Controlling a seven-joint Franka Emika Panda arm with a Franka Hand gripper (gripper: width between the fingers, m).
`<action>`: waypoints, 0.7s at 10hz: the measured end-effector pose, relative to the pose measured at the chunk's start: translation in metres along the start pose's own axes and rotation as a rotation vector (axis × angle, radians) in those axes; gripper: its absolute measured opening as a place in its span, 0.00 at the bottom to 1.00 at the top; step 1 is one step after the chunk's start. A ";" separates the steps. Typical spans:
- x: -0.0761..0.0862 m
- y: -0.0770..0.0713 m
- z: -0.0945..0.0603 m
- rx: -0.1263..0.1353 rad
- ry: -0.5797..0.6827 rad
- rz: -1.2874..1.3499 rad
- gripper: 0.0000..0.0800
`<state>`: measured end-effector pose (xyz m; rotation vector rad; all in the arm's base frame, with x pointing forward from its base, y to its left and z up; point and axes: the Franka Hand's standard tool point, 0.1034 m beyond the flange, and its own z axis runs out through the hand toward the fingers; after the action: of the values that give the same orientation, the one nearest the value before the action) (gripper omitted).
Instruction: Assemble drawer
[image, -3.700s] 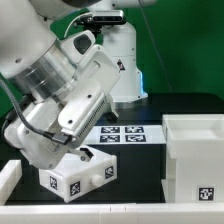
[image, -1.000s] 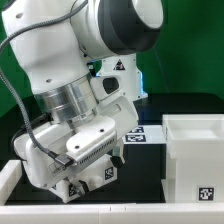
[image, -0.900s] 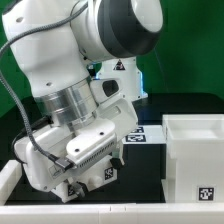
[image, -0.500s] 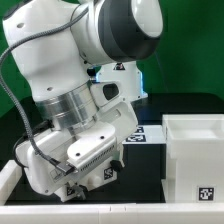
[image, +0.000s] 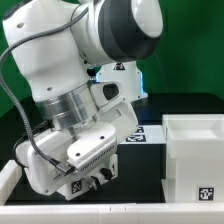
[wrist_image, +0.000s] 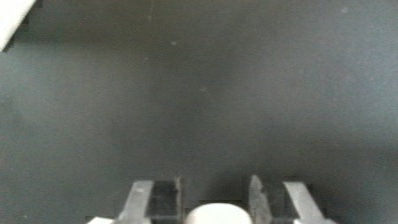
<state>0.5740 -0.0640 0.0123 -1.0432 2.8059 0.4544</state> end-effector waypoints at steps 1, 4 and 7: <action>0.000 0.000 0.000 0.000 0.000 0.000 0.21; 0.000 0.000 0.000 0.000 0.000 0.000 0.21; -0.005 0.001 -0.008 0.006 -0.017 -0.036 0.21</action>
Offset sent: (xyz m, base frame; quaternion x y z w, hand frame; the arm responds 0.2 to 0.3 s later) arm 0.0000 0.0000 0.0000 0.0000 0.0000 0.0000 1.0000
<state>0.5776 -0.0625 0.0209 -1.0812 2.7672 0.4479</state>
